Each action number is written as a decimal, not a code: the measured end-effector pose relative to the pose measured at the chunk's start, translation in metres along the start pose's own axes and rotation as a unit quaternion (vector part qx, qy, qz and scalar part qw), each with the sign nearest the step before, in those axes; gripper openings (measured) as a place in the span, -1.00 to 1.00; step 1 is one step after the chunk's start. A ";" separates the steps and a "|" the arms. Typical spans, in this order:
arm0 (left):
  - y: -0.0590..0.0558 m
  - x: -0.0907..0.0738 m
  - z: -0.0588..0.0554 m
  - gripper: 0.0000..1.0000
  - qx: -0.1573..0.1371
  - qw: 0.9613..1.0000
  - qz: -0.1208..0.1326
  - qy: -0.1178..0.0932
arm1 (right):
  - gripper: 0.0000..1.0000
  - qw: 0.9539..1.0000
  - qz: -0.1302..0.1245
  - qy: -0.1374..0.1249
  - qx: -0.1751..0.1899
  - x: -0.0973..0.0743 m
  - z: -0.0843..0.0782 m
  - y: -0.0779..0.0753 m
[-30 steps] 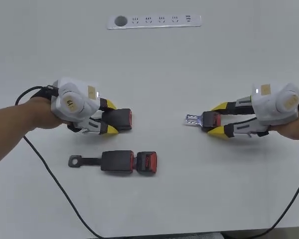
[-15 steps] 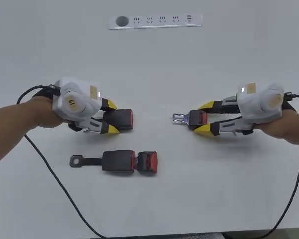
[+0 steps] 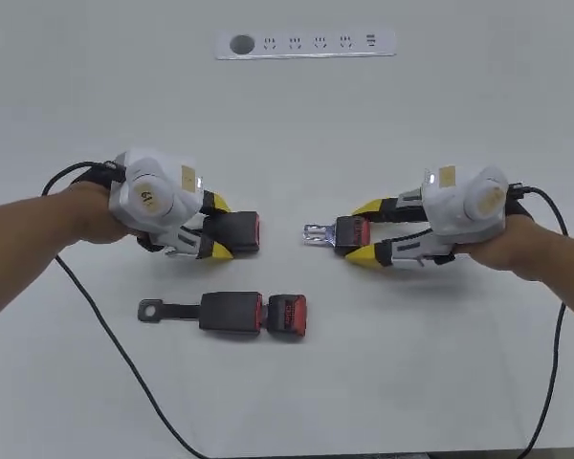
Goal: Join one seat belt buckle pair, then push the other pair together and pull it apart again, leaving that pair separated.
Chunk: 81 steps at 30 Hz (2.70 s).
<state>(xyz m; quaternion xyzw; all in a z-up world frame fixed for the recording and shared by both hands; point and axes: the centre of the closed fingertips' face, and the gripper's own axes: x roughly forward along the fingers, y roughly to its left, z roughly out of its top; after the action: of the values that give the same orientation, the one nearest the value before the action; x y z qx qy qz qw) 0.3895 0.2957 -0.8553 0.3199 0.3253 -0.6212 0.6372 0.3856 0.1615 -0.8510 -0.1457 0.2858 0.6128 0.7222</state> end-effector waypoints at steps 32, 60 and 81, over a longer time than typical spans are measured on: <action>0.001 0.001 -0.001 -0.30 0.008 1.000 -0.007 0.009 | -0.30 1.000 0.016 -0.013 -0.017 0.064 0.036 0.028; 0.002 0.001 -0.001 -0.31 0.004 1.000 -0.007 0.012 | -0.31 1.000 0.006 0.024 -0.002 0.082 0.048 0.014; 0.002 0.001 -0.001 -0.30 0.005 1.000 -0.007 0.018 | -0.31 0.999 0.008 0.037 -0.015 0.084 0.050 0.011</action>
<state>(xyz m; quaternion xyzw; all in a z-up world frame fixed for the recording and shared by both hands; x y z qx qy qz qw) 0.3914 0.2957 -0.8563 0.3320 0.3359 -0.6211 0.6254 0.3940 0.2587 -0.8597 -0.1770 0.3039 0.6173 0.7038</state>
